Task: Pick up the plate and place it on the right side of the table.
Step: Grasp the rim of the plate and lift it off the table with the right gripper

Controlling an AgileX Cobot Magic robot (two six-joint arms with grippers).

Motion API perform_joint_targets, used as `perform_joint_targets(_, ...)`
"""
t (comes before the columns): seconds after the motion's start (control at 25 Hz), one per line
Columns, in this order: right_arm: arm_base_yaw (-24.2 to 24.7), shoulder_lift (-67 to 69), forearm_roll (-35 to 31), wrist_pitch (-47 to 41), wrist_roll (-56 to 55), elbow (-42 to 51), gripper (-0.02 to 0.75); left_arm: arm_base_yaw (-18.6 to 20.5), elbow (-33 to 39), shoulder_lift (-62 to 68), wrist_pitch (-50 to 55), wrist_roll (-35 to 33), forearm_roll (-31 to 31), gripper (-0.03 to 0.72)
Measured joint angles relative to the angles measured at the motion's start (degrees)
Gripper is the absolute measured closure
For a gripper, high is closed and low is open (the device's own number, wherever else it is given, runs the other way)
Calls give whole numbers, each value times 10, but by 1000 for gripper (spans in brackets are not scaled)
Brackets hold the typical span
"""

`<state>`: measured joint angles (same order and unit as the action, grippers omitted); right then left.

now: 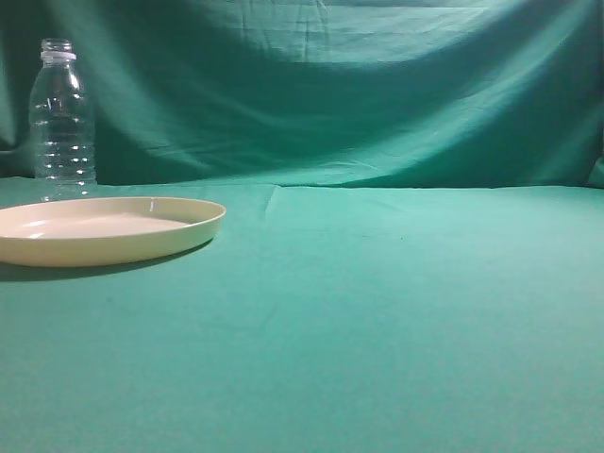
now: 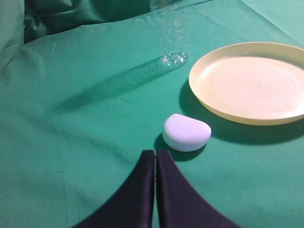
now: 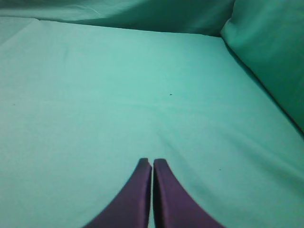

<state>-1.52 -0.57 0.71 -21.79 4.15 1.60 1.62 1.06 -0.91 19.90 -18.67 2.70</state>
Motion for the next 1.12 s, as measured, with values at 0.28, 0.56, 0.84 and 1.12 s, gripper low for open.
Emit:
perform_joint_targets(0.28,0,0,0,0,0,0,738,0,0,0,0,0,0,688)
perform_joint_targets(0.56,0,0,0,0,0,0,738,0,0,0,0,0,0,688)
perform_joint_targets(0.84,0,0,0,0,0,0,738,0,0,0,0,0,0,688)
perform_joint_targets(1.12,0,0,-4,99,1,0,738,0,0,0,0,0,0,688)
